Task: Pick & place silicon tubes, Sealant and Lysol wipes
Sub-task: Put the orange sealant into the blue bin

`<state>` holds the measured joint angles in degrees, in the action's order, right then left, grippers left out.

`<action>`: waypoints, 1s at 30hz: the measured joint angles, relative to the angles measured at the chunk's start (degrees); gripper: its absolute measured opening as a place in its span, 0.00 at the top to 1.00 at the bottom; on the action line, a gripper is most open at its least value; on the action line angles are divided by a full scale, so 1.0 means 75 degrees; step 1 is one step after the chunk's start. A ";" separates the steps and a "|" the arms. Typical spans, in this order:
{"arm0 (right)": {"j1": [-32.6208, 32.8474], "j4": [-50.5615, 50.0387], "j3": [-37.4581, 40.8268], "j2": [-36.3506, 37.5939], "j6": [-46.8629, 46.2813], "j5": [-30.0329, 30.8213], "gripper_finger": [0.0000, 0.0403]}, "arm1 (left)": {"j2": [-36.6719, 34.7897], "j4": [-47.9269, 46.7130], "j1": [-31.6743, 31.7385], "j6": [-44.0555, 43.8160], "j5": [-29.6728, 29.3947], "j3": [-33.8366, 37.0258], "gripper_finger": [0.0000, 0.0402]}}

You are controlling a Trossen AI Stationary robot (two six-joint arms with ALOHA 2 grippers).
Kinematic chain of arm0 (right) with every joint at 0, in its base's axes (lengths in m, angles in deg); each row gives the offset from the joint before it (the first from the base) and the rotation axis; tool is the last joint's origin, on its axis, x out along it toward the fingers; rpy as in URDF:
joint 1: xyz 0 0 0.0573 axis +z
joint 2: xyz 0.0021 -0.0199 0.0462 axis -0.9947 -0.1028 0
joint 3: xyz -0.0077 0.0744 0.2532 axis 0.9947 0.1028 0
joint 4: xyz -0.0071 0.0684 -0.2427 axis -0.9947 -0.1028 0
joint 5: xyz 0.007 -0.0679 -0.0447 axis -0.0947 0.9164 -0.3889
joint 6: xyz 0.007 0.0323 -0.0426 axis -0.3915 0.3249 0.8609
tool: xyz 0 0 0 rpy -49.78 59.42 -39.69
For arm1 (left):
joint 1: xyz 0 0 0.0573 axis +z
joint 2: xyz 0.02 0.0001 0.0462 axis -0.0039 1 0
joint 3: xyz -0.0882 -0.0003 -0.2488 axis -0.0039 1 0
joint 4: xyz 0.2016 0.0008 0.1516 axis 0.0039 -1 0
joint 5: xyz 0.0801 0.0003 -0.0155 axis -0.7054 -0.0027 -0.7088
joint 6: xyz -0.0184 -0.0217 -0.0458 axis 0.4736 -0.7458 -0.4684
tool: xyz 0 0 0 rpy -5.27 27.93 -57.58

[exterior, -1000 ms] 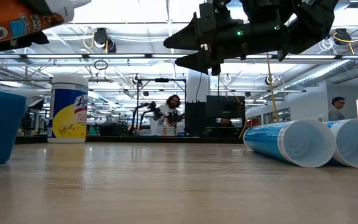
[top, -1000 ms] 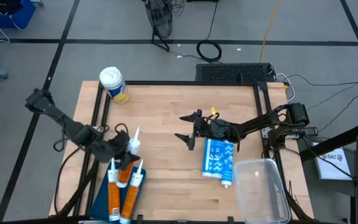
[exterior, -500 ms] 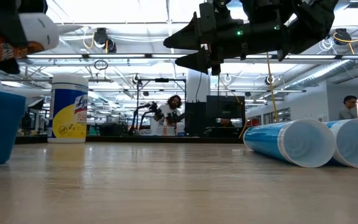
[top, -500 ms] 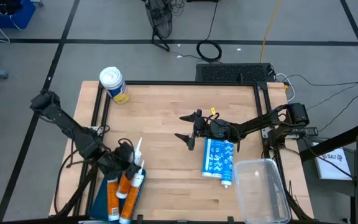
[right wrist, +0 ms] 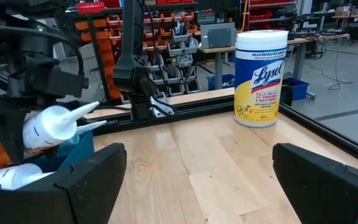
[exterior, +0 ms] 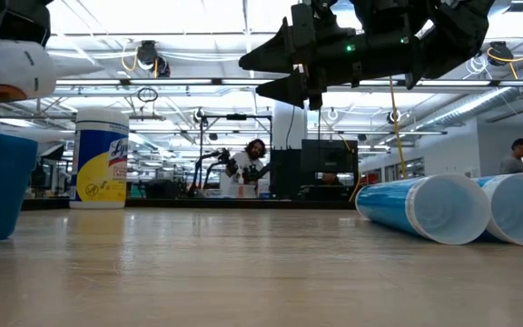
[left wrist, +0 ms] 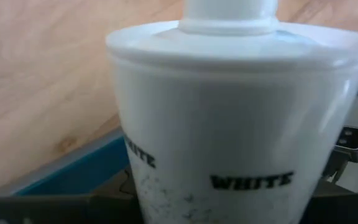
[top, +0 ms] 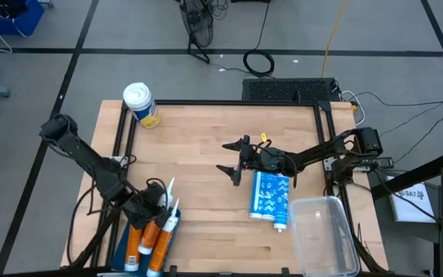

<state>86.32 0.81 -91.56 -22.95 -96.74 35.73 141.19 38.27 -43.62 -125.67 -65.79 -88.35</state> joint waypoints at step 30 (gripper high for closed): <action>0.0000 0.0000 0.0000 0.0000 0.0052 0.0000 0.06 | 0.0081 0.0168 -0.1364 0.1334 -0.2447 0.0003 0.51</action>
<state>86.32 0.81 -91.56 -22.95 -96.35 35.73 141.80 39.53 -53.85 -115.66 -84.14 -88.33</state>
